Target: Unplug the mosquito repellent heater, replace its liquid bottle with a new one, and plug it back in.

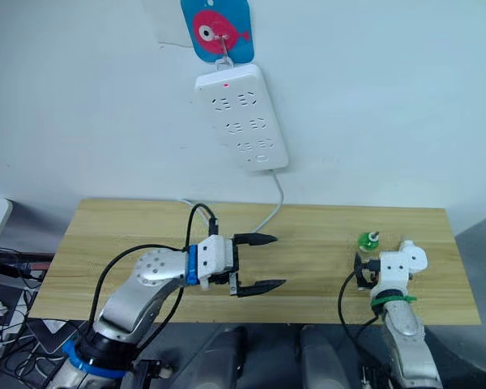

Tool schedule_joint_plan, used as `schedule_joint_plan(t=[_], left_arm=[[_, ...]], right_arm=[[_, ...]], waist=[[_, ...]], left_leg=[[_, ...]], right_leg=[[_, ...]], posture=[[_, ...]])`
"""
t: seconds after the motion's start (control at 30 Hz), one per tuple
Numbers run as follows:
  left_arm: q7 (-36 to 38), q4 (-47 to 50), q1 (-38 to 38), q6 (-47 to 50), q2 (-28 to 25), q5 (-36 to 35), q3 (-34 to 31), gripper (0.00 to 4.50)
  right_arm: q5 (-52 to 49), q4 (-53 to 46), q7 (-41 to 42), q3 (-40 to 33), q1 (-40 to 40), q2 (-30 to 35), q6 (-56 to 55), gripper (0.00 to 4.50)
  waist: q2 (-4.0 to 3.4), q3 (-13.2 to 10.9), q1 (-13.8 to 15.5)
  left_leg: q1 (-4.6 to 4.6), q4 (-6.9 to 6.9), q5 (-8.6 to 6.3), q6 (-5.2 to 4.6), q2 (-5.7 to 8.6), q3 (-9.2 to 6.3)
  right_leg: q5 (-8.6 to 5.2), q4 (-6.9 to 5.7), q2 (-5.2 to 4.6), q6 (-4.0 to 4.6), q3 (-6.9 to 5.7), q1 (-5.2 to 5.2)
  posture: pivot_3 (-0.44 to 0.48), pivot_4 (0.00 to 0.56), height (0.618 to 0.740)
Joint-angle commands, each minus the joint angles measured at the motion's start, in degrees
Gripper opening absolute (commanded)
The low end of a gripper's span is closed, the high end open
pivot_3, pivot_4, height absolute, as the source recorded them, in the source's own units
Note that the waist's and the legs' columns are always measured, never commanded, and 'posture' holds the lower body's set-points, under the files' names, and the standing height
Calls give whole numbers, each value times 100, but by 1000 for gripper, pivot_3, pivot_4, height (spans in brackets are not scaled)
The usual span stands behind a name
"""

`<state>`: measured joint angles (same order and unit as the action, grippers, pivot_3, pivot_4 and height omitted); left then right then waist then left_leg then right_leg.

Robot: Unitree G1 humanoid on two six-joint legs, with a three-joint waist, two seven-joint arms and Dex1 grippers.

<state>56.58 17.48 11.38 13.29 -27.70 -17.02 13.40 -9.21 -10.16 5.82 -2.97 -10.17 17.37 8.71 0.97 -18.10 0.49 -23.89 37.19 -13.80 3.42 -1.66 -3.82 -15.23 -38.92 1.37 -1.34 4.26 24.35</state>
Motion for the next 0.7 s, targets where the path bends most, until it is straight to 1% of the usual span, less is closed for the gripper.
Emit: schedule_joint_plan(t=[0.03, 0.07, 0.1, 0.17, 0.2, 0.3, 0.33, 0.4, 0.5, 0.57, 0.63, 0.7], left_arm=[[-401, 807, -441, 225, -54, -373, -466, 4500], [-566, 938, -540, 368, -36, -435, -567, 4500], [-800, 1217, -891, 499, -4, -624, -839, 4500], [-1261, 1554, -1411, 572, 151, -781, -1263, 4500], [-1448, 1608, -1610, 315, 331, -770, -1435, 4500], [-1880, 1699, -2248, 366, 214, -326, -1736, 4500], [-1994, 1732, -2463, 476, 274, -473, -1881, 4500], [-2273, 1706, -2811, 271, 623, -663, -2136, 4500], [-2465, 1453, -3357, -499, 894, -122, -2104, 4500], [-2562, 1175, -3666, -992, 1102, 88, -2058, 4500], [-2678, 729, -3849, -1513, 1293, 310, -2032, 4500], [-2861, 292, -3861, -1885, 1476, 510, -2011, 4500]], right_arm=[[-272, -1624, 601, 167, -476, 484, 984, 4470], [-389, -1922, 752, 168, -547, 619, 1217, 4470], [-648, -2383, 993, 130, -562, 876, 1581, 4470], [-1080, -2835, 1417, 49, -361, 1261, 2089, 4470], [-1224, -2926, 1607, 37, -206, 1429, 2236, 4470], [-1486, -2901, 2149, 204, 504, 1802, 2472, 4470], [-1543, -2848, 2375, 301, 800, 1919, 2510, 4470], [-1659, -2702, 2768, 478, 1366, 2077, 2602, 4470], [-1942, -2507, 3325, 649, 2018, 2269, 2856, 4470], [-2177, -2431, 3758, 756, 2440, 2390, 3001, 4470], [-2444, -2396, 4170, 841, 2761, 2491, 3158, 4470], [-2575, -2374, 4445, 895, 2932, 2580, 3227, 4470]], waist=[[0, 0, 17], [1, 0, 25], [1, 0, 35], [1, -4, 21], [1, -4, 32], [13, -11, 117], [13, -11, 137], [15, -12, 152], [20, -15, 280], [20, -15, 385], [20, -15, 454], [20, -15, 560]], left_leg=[[1, -8, 4, 7, 4, -6], [-2, -10, 6, 10, 3, -14], [-3, -12, 7, 12, 3, -18], [-3, -15, 9, 16, -1, -33], [3, -22, 9, 16, -1, -33], [1, -21, 12, 21, 3, -39], [0, -21, 14, 24, 1, -43], [0, -23, 14, 24, 2, -40], [-11, -23, 13, 23, 8, -41], [-15, -26, 12, 23, 10, -41], [-17, -28, 11, 21, 12, -39], [-22, -29, 11, 21, 10, -44]], right_leg=[[-5, 2, -8, 3, 2, 0], [-8, 4, -9, 4, 0, 0], [-9, 5, -10, 4, -2, 0], [-11, 7, -10, 6, -2, 1], [-11, 7, -10, 5, -2, 0], [-15, 10, -8, 6, -20, -6], [-15, 10, -3, 7, -25, -6], [-17, 10, -4, 11, -22, -7], [-17, 27, -9, 11, -27, -7], [-17, 37, -10, 11, -28, -7], [-17, 44, -12, 10, -28, -7], [-17, 51, -14, 10, -33, -6]], posture=[[196, 316, 740], [199, 315, 740], [204, 315, 740], [230, 316, 740], [239, 316, 740], [265, 310, 740], [274, 311, 740], [285, 311, 740], [312, 305, 740], [320, 303, 740], [327, 300, 740], [337, 294, 740]])
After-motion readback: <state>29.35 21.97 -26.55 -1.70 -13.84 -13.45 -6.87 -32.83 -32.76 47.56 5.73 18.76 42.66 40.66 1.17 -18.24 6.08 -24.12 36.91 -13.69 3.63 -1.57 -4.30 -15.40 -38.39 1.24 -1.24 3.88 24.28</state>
